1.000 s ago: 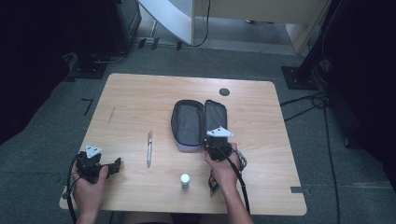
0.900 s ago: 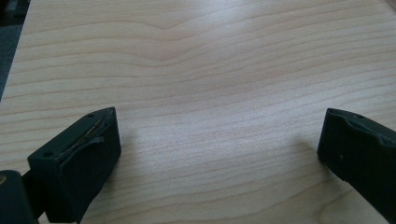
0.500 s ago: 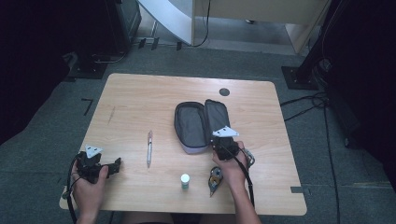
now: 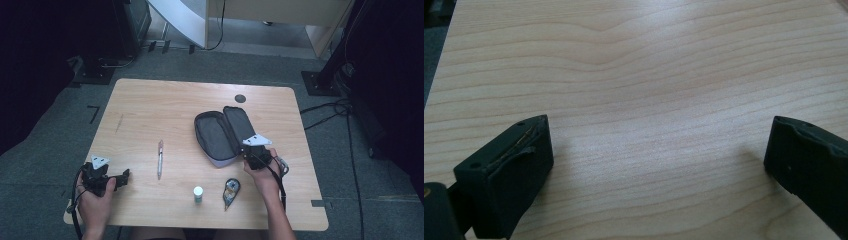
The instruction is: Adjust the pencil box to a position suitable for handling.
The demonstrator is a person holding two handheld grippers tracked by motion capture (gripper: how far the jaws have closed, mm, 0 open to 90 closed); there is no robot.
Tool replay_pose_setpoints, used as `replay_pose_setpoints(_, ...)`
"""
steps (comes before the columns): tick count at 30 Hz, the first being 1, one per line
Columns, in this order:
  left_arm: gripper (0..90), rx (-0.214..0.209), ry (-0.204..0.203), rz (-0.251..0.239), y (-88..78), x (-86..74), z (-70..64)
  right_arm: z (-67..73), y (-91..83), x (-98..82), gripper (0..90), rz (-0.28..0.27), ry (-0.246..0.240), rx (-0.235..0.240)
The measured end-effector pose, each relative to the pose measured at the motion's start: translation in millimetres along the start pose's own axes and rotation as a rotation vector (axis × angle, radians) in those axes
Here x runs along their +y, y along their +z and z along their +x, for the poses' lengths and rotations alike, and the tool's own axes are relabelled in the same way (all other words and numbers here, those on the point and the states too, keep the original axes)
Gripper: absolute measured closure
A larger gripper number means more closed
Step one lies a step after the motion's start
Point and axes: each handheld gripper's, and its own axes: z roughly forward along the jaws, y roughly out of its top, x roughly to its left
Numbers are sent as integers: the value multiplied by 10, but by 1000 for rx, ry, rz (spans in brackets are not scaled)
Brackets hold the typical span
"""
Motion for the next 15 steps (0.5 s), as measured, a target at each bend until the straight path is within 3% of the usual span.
replay_pose_setpoints(7, 0, 0, 0, 0, 0, 0, 0, -147, 34, -9, 897, -1, -35, -19)
replay_pose_setpoints(10, 0, 0, 0, 0, 0, 0, 0, -165, 39, -19, 873, 3, -13, -12)
replay_pose_setpoints(13, 0, 0, 0, 0, 0, 0, 0, -176, 14, -22, 758, -16, 39, -19)
replay_pose_setpoints(15, 0, 0, 0, 0, 0, 0, 0, -167, -23, -18, 624, -32, 99, -40)
